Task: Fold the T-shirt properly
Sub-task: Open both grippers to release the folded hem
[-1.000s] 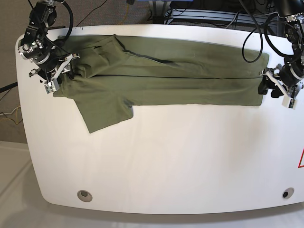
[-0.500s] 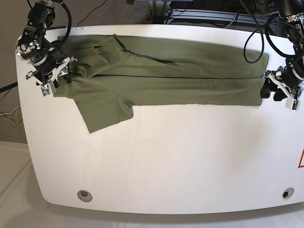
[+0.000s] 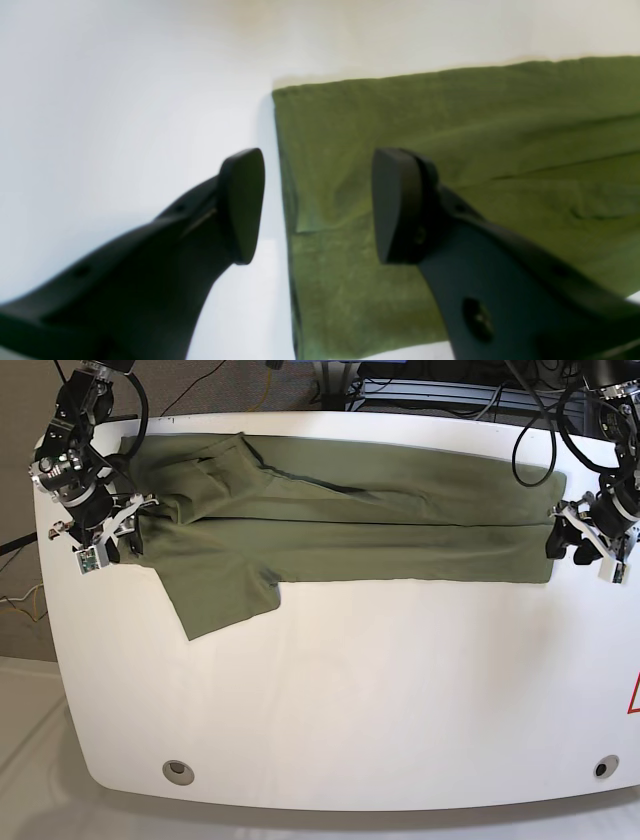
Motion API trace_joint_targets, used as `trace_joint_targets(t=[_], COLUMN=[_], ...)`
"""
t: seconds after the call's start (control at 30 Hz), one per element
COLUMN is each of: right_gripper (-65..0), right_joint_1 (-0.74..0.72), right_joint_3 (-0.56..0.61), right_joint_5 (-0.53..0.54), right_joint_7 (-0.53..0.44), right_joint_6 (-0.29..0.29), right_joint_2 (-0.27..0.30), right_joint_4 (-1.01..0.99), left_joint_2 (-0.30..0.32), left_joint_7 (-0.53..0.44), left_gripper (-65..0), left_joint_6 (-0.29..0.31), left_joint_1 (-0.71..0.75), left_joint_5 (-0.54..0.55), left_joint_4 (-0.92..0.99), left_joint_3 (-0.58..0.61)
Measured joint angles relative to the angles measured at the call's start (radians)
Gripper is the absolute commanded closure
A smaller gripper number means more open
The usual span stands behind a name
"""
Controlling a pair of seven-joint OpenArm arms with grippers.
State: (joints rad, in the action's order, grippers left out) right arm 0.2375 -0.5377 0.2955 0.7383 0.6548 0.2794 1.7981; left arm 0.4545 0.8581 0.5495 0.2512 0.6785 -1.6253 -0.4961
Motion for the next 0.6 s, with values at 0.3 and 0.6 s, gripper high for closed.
trace_joint_targets(t=[0.3,0.6], right_gripper=[-28.3,-29.0], right_joint_1=[-0.056,-0.172], right_joint_3=[0.009,0.082], right_joint_5=[-0.002,0.029], right_joint_7=[0.007,0.055], right_joint_6=[-0.001,-0.007], right_joint_2=[-0.005,-0.005], right_joint_4=[-0.048,-0.168], left_joint_2=[0.001,0.003], left_joint_7=[-0.014,-0.009], left_gripper=[-31.8,-31.3], left_joint_6=[-0.01,-0.002], left_joint_1=[-0.014,-0.021], left_joint_5=[0.003,0.003], left_joint_4=[-0.005,-0.005], left_joint_3=[0.002,0.003])
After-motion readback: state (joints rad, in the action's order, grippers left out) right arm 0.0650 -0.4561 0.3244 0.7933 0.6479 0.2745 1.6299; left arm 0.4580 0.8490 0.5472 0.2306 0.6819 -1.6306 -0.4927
